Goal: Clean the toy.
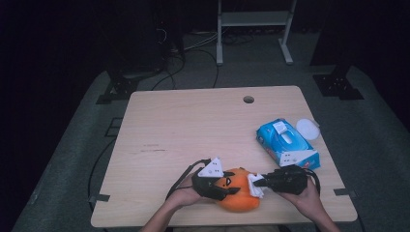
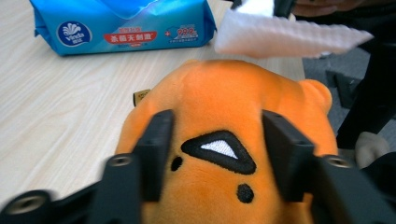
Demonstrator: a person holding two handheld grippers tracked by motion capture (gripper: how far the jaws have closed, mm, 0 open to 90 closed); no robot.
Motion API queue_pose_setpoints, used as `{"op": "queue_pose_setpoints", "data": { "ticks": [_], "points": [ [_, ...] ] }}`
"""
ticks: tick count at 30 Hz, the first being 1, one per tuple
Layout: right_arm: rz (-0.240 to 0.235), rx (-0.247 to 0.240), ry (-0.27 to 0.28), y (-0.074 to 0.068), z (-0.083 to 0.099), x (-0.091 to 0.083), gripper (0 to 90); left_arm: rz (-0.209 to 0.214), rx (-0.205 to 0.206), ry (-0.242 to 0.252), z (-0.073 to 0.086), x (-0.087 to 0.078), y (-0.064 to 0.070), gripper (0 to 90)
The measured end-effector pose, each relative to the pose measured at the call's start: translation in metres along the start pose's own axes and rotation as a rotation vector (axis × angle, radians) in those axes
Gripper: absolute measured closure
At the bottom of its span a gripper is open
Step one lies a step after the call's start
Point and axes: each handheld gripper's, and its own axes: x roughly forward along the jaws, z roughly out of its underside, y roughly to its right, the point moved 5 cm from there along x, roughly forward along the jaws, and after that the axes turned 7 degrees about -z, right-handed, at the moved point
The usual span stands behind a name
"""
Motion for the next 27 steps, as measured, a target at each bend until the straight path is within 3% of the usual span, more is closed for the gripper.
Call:
{"op": "queue_pose_setpoints", "data": {
  "ticks": [3, 8, 11, 16, 18, 19, 20, 24, 25, 27],
  "points": [
    [0.015, 0.01, 0.038, 0.002, -0.002, -0.008, 81.1, 0.018, -0.071, 0.059, -0.003, -0.005, -0.002, 57.7],
    [0.024, 0.017, 0.075, 0.005, -0.004, -0.015, 80.9, -0.003, -0.083, 0.084, -0.005, -0.011, -0.008, 61.0],
    [0.038, 0.031, 0.087, 0.008, -0.004, -0.019, 80.8, -0.049, -0.104, 0.113, -0.007, -0.018, -0.018, 61.1],
    [0.086, 0.03, 0.06, 0.014, 0.0, -0.024, 80.9, -0.138, -0.114, 0.142, -0.012, -0.034, -0.041, 60.6],
    [0.11, 0.036, 0.037, 0.02, 0.003, -0.024, 80.9, -0.179, -0.112, 0.143, -0.012, -0.039, -0.052, 60.4],
    [0.11, 0.036, 0.037, 0.02, 0.003, -0.024, 80.9, -0.179, -0.112, 0.143, -0.012, -0.039, -0.052, 60.1],
    [0.131, 0.049, 0.02, 0.027, 0.007, -0.023, 80.9, -0.216, -0.108, 0.132, -0.011, -0.042, -0.061, 60.0],
    [0.164, 0.067, -0.001, 0.038, 0.013, -0.023, 80.7, -0.249, -0.109, 0.129, -0.01, -0.046, -0.072, 59.9],
    [0.202, 0.06, -0.013, 0.042, 0.015, -0.023, 79.3, -0.27, -0.115, 0.128, -0.008, -0.047, -0.079, 59.9],
    [0.216, 0.061, -0.004, 0.046, 0.015, -0.024, 77.5, -0.286, -0.117, 0.121, -0.005, -0.047, -0.084, 59.9]
  ]
}}
